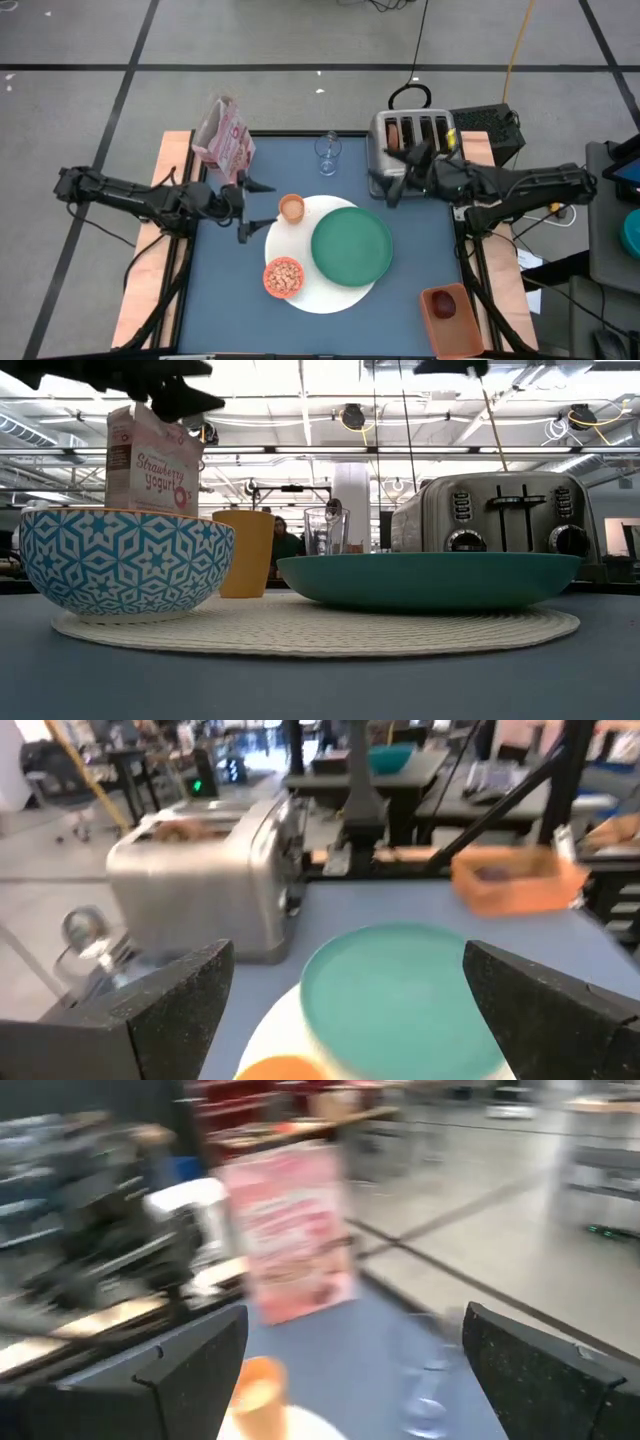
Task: Arrange a breakfast setting
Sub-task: Put the bread from the toaster to the green plate
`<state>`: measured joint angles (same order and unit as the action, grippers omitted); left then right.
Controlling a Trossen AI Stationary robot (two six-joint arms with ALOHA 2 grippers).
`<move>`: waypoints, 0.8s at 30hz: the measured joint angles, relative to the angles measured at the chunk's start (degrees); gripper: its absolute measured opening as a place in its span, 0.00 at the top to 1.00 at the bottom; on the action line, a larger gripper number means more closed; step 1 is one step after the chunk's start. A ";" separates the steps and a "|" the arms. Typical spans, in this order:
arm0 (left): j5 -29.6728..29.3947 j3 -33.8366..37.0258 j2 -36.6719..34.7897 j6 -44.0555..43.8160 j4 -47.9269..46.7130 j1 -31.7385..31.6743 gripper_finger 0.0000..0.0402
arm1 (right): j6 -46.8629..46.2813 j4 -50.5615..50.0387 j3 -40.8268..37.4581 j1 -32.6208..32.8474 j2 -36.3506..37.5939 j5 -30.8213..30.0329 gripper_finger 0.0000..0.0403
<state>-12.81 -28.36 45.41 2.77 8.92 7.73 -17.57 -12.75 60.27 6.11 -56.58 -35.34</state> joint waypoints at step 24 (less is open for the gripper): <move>11.55 12.98 -1.64 -4.87 15.47 -10.56 0.01 | -14.75 -13.70 5.23 -28.87 -5.42 -0.20 0.11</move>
<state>-1.26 -15.38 43.77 -2.09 24.40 -2.83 -32.32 -26.45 65.49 -22.76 -61.99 -35.54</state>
